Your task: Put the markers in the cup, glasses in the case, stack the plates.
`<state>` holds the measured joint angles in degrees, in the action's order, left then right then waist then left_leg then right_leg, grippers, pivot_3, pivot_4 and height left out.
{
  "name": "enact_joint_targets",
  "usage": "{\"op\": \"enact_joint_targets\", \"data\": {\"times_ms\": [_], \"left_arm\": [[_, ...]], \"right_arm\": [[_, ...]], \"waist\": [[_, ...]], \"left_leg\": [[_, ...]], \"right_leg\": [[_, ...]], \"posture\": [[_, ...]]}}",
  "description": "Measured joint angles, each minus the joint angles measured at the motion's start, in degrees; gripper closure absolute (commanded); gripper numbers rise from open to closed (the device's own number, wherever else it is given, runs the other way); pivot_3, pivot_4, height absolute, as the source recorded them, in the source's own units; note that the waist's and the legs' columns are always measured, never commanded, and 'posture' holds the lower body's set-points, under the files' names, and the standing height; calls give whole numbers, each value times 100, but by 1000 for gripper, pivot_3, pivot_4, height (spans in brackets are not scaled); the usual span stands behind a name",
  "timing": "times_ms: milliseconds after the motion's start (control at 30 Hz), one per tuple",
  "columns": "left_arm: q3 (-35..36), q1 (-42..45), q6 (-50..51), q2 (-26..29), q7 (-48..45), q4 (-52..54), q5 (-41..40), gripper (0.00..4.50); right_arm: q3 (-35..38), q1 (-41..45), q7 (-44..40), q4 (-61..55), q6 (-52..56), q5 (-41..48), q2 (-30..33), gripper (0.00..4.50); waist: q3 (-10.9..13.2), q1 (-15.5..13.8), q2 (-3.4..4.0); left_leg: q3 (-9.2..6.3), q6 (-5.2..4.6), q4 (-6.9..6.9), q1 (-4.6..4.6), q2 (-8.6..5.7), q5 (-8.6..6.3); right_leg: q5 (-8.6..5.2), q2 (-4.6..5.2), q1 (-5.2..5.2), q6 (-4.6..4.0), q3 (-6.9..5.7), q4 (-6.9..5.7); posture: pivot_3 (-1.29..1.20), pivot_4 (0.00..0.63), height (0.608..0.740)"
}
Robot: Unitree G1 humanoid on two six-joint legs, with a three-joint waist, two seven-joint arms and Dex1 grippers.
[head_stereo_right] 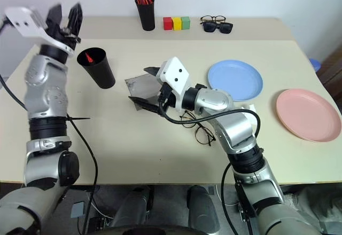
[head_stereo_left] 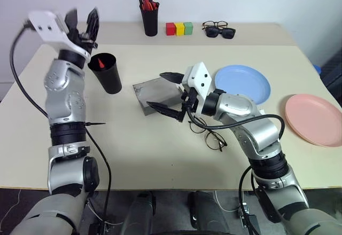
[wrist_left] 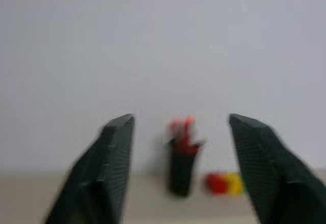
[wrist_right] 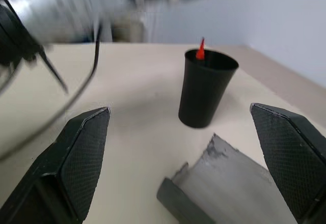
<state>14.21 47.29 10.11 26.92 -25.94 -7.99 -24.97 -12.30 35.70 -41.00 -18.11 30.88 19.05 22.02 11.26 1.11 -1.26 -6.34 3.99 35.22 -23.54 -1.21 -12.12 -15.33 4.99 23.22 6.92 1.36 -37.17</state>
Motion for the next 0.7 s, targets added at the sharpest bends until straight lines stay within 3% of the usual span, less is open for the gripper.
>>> {"op": "enact_joint_targets", "data": {"times_ms": [100, 167, 233, 367, 467, 667, 700], "left_arm": [[-1025, -264, 1200, 621, -769, 599, 119, 72], [-2151, -463, 1806, 1059, -1285, 707, 660, 72], [-2750, -652, 2222, 948, -1558, 636, 873, 72], [-3046, -563, 2723, 543, -1860, 236, 878, 72], [-3150, -463, 2713, 539, -2149, 49, 1017, 1287], [-3375, -364, 2485, 435, -2532, -496, 1386, 4249], [-3385, -333, 2416, 425, -2582, -587, 1451, 4386]], "right_arm": [[295, -232, -175, -40, -2, -9, 590, 0], [559, -449, -247, -18, -11, -31, 1000, 0], [810, -645, -272, 14, -25, -53, 1252, 0], [1059, -1053, -261, -51, -23, -74, 1513, 0], [1135, -1325, -206, -253, 41, -69, 1565, 0], [1334, -1699, 33, -749, 272, -29, 1582, 0], [1340, -1749, 72, -804, 315, -25, 1582, 0]], "waist": [[-1, 0, 4], [0, 7, 9], [3, 7, 10], [5, 43, 7], [5, 75, 7], [5, 82, 7], [5, 81, 7]], "left_leg": [[4, -2, -1, 12, -1, -1], [6, -2, -4, 14, 1, -1], [5, -3, -5, 10, 5, -2], [2, -4, -5, 4, 10, -2], [2, -4, -4, 4, 10, -2], [2, -4, 0, 4, 9, -2], [1, -4, 0, 4, 9, -2]], "right_leg": [[-1, 0, -14, 1, 3, 4], [-2, -4, -13, 0, 4, 3], [-2, -7, -9, 0, 4, 2], [-2, -13, 2, -2, 4, -2], [-2, -12, 0, -1, 5, -2], [-2, -11, -3, -1, 4, -2], [-2, -11, -2, -1, 4, -2]], "posture": [[0, 150, 740], [0, 150, 740], [0, 150, 740], [0, 150, 740], [0, 150, 740], [0, 150, 740], [0, 150, 740]]}}
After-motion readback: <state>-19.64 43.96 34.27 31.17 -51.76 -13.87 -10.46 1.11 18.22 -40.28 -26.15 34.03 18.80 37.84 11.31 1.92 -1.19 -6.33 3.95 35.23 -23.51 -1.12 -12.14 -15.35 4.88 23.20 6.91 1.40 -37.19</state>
